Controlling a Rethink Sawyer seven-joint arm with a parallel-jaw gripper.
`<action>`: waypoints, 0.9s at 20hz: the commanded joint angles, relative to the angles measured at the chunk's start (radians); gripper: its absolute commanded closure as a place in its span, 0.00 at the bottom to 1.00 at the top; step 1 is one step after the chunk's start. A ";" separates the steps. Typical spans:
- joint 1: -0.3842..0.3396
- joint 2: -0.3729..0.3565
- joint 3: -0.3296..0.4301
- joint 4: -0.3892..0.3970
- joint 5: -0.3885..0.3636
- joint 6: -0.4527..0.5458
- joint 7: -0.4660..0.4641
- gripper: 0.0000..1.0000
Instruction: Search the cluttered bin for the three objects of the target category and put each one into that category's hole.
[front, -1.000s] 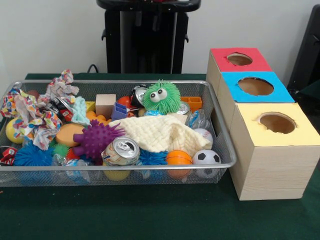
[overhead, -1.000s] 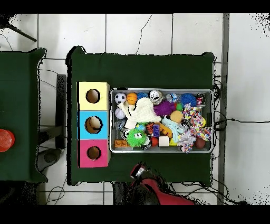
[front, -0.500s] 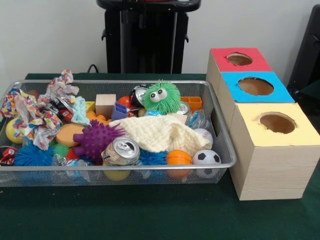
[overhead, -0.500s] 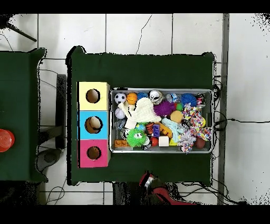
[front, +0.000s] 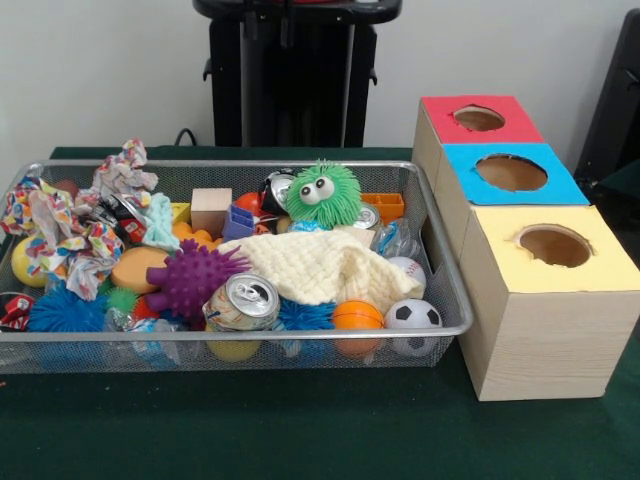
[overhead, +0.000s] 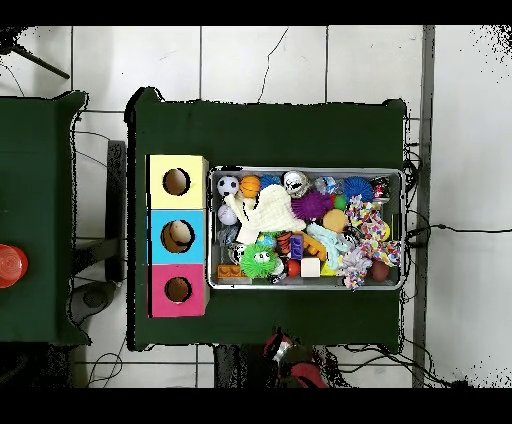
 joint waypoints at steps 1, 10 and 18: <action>-0.037 0.029 0.092 0.008 -0.118 0.004 -0.096 0.00; -0.077 -0.004 0.184 0.003 -0.101 0.040 -0.110 0.00; -0.031 0.170 0.294 -0.202 -0.153 0.195 -0.217 0.00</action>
